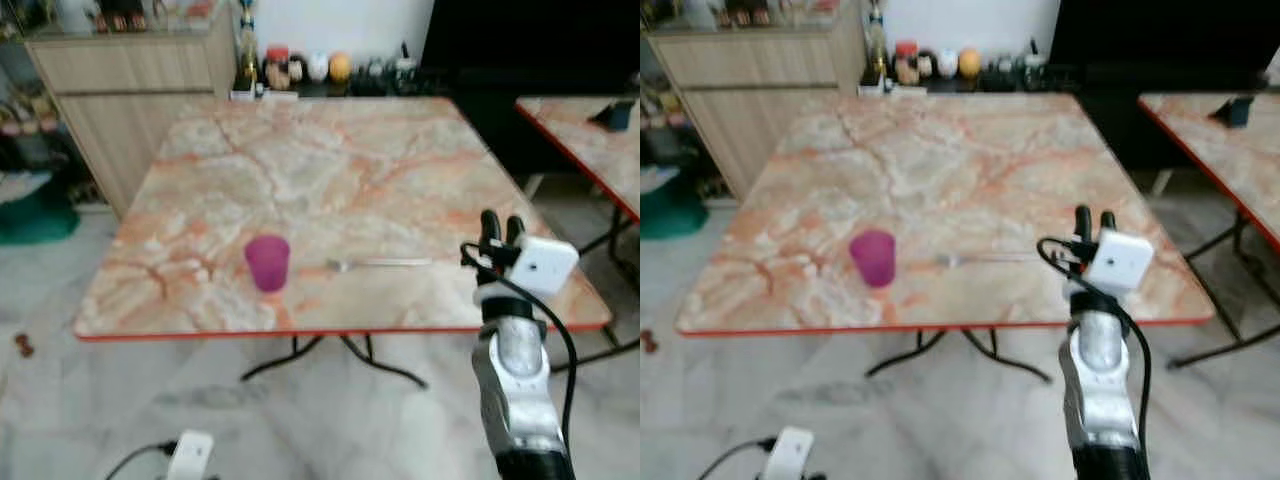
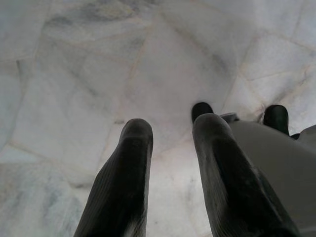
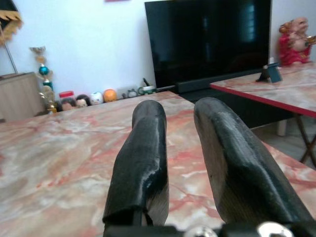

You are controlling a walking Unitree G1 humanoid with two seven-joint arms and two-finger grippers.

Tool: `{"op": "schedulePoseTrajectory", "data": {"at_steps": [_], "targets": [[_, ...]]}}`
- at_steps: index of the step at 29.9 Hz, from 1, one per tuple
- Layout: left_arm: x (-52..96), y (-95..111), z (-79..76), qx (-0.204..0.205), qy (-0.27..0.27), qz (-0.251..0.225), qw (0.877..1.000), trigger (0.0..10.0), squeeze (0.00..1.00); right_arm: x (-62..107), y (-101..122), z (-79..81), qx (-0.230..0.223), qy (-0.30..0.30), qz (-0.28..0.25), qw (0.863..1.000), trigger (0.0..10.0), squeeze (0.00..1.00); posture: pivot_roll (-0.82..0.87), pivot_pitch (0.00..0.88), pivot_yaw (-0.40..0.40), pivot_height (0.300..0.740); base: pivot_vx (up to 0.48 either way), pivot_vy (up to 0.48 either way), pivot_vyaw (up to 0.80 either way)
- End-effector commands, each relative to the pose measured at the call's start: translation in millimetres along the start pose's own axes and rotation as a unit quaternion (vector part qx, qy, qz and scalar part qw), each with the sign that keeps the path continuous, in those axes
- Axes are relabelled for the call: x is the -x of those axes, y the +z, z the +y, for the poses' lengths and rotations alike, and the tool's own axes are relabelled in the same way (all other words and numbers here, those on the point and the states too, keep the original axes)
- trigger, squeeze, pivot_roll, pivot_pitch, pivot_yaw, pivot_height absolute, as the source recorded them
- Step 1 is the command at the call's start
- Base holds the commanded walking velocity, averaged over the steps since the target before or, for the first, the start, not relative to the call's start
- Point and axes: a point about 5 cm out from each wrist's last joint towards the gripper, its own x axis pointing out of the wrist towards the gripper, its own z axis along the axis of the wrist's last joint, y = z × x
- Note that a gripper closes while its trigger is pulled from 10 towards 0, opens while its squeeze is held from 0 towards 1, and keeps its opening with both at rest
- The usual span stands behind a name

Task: Setting the table

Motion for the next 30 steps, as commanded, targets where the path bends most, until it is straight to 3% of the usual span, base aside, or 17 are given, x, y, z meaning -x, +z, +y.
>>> {"op": "schedulePoseTrajectory", "data": {"at_steps": [1, 12, 15, 22, 28, 30], "targets": [[0.2, -2.8, -1.7, 0.002, -0.004, 0.006, 1.0, 10.0, 0.0, -2.9, 3.3, -2.5, -0.001, -0.005, -0.005, 1.0, 10.0, 0.0, 0.02, 0.0, -0.016, 0.74, 0.0, 0.0, 0.0], [0.3, -2.5, -1.2, 0.015, -0.001, 0.001, 1.0, 10.0, 0.0, -1.9, 1.9, -1.6, 0.002, -0.002, -0.003, 1.0, 10.0, 0.0, 0.02, 0.0, -0.013, 0.74, 0.0, 0.0, 0.0], [0.3, -2.3, -1.0, 0.013, -0.002, 0.001, 1.0, 10.0, 0.0, -2.0, 3.0, -1.2, 0.01, 0.005, -0.005, 1.0, 10.0, 0.0, 0.02, 0.0, -0.013, 0.74, 0.254, 0.0, 0.0], [0.3, -2.0, -1.0, 0.007, -0.002, 0.001, 1.0, 10.0, 0.0, -1.3, 3.1, 1.1, 0.01, 0.014, -0.007, 1.0, 10.0, 0.0, 0.03, 0.0, -0.014, 0.74, 0.29, 0.0, 0.72], [0.2, -1.9, -1.2, 0.002, -0.003, 0.003, 1.0, 10.0, 0.0, -1.5, 1.7, 0.2, 0.001, 0.011, -0.002, 1.0, 10.0, 0.0, 0.02, 0.0, -0.015, 0.74, 0.3, 0.0, 0.0], [-4.5, 22.2, -10.6, -0.001, -0.017, -0.038, 0.999, 10.0, 0.0, -1.6, 2.2, 0.3, 0.004, 0.014, -0.002, 1.0, 10.0, 0.0, 0.02, 0.0, -0.016, 0.74, 0.3, 0.0, 0.0]]}}
